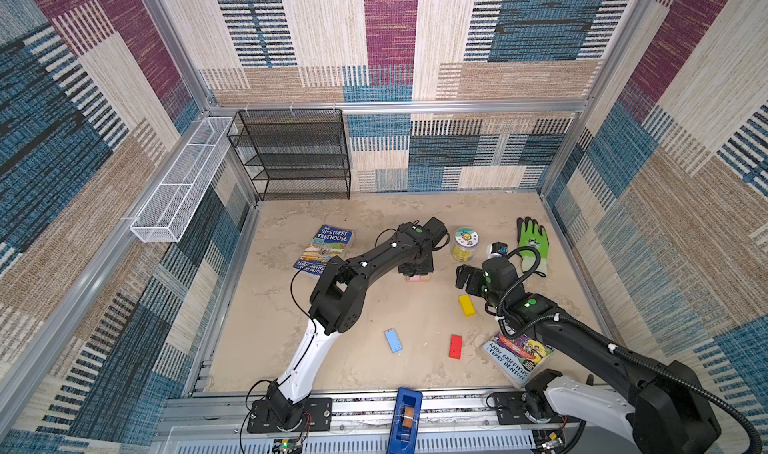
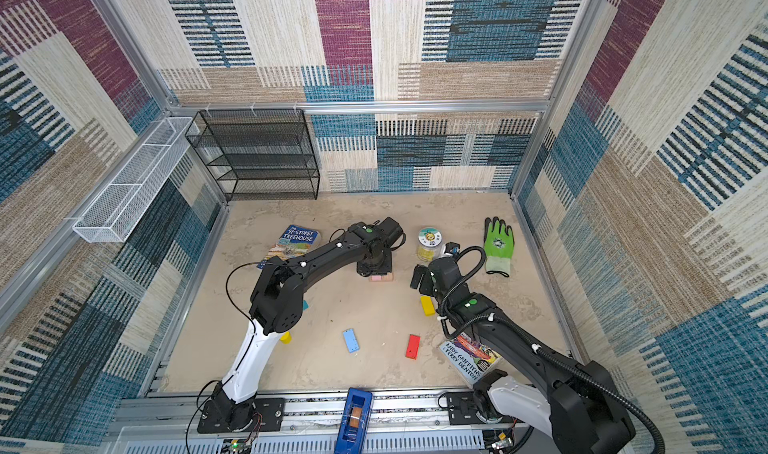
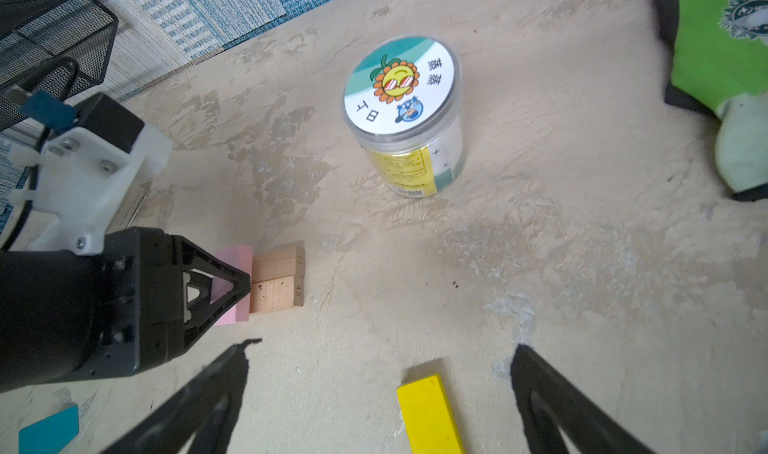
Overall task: Build the wood block tower
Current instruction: 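Lower the pink block onto the wooden bars with the left gripper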
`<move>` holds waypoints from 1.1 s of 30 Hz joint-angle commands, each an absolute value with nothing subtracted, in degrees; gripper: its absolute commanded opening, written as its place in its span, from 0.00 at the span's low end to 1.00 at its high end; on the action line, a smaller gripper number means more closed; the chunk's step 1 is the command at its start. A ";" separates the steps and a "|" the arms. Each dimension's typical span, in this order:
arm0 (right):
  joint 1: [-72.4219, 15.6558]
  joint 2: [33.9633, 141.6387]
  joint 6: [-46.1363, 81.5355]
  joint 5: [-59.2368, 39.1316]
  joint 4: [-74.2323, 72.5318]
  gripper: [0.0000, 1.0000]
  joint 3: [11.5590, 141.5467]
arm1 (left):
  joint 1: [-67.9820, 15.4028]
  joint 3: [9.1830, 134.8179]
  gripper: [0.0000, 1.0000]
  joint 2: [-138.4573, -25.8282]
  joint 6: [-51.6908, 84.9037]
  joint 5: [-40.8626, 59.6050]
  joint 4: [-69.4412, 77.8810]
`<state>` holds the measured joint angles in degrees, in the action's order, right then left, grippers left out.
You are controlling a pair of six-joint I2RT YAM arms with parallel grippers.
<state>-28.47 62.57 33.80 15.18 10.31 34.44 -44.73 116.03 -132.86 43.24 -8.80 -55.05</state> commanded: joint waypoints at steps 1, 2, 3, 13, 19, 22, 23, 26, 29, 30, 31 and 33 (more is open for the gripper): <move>-28.48 62.50 34.49 15.44 9.24 1.00 34.28 | -44.74 116.47 0.28 -133.22 44.34 -9.60 -55.89; -28.48 62.51 34.54 15.46 9.15 1.00 34.17 | -44.74 116.53 0.28 -133.26 44.36 -9.71 -55.90; -28.55 62.49 34.54 15.46 9.14 1.00 34.19 | -44.74 116.61 0.28 -133.33 44.38 -9.69 -55.93; -28.47 62.50 34.54 15.34 9.23 1.00 34.19 | -44.68 116.85 0.29 -133.84 44.40 -9.97 -55.97; -28.39 62.76 34.39 15.13 9.05 1.00 34.25 | -44.65 116.92 0.30 -133.94 44.56 -10.18 -55.96; -28.39 62.87 34.28 15.08 9.01 1.00 34.28 | -44.66 116.90 0.32 -133.95 44.52 -10.28 -55.98; -28.39 62.93 34.22 15.12 8.99 1.00 34.28 | -44.65 116.96 0.33 -134.03 44.52 -10.33 -55.97; -28.39 62.93 34.28 14.98 8.77 1.00 34.23 | -44.65 117.15 0.34 -134.15 44.65 -10.37 -55.95; -28.39 63.04 34.32 14.87 8.67 1.00 34.19 | -44.65 117.24 0.37 -134.28 44.68 -10.29 -56.01; -28.39 63.02 34.28 14.86 8.71 1.00 34.17 | -44.65 117.25 0.37 -134.30 44.67 -10.20 -55.99; -28.42 63.03 34.28 14.86 8.75 1.00 34.19 | -44.65 117.31 0.37 -134.38 44.69 -10.11 -55.96; -28.43 62.93 34.30 15.01 8.84 1.00 34.13 | -44.65 117.29 0.38 -134.34 44.72 -10.20 -56.05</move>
